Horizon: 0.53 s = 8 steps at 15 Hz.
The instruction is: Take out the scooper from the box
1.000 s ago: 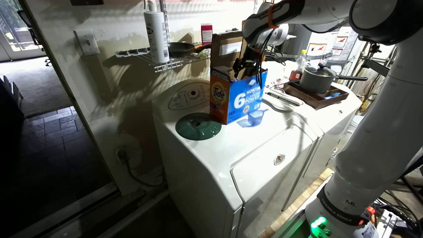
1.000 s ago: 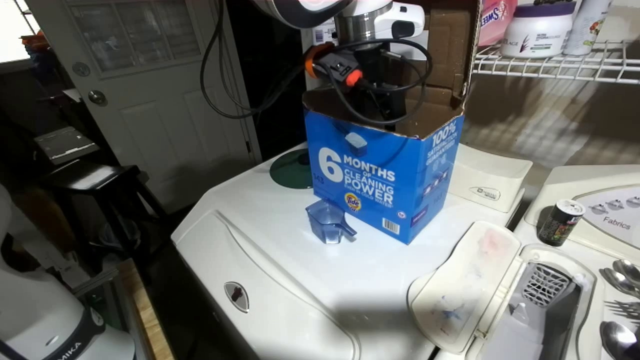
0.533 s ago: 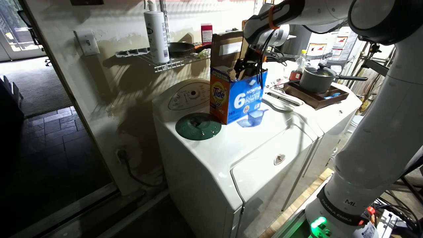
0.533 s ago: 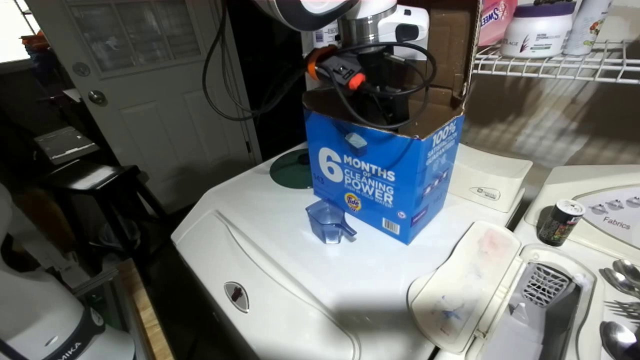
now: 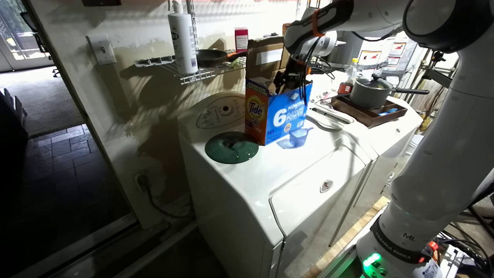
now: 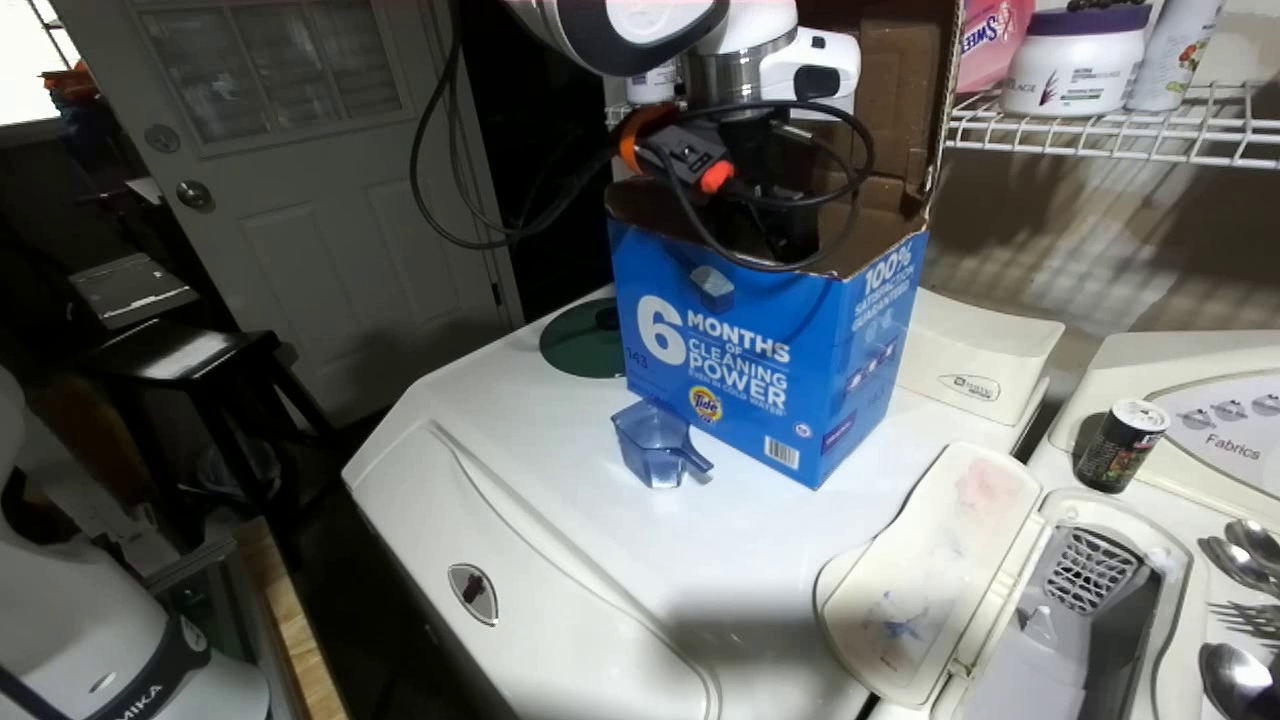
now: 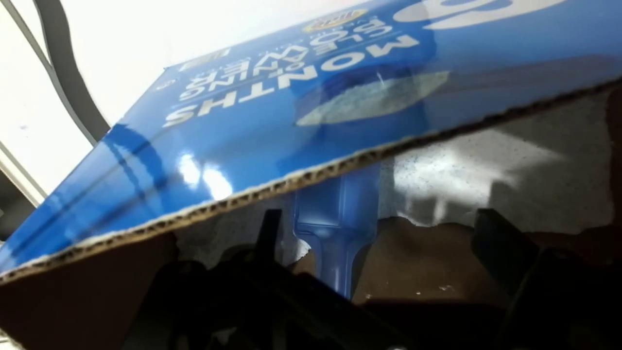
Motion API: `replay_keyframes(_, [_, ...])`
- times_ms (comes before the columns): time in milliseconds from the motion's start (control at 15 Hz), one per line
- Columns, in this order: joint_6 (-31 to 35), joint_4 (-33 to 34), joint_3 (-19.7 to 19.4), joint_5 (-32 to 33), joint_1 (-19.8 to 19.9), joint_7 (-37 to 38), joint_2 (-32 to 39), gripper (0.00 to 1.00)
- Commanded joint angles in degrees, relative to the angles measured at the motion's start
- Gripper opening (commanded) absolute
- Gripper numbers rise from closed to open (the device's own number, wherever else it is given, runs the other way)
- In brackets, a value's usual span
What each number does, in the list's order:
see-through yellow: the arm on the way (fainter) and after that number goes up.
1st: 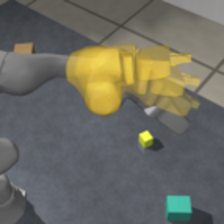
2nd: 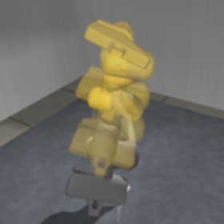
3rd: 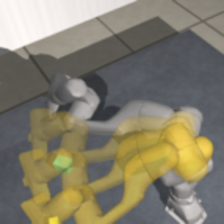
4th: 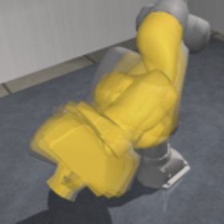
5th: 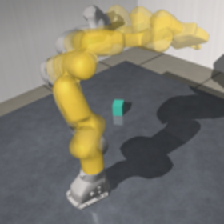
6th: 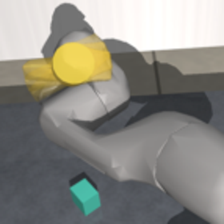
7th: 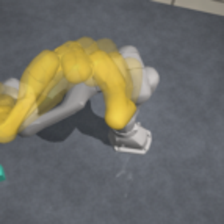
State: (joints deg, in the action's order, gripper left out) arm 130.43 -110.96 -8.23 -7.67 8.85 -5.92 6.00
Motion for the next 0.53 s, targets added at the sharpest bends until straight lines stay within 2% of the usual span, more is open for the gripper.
replay_keyframes(0, [0.8, 0.5, 0.3, -1.8, 0.6, -1.8, 1.2, 1.00])
replay_keyframes(467, [0.7, 0.6, 0.2, -1.7, 1.0, -2.1, 2.7, 1.00])
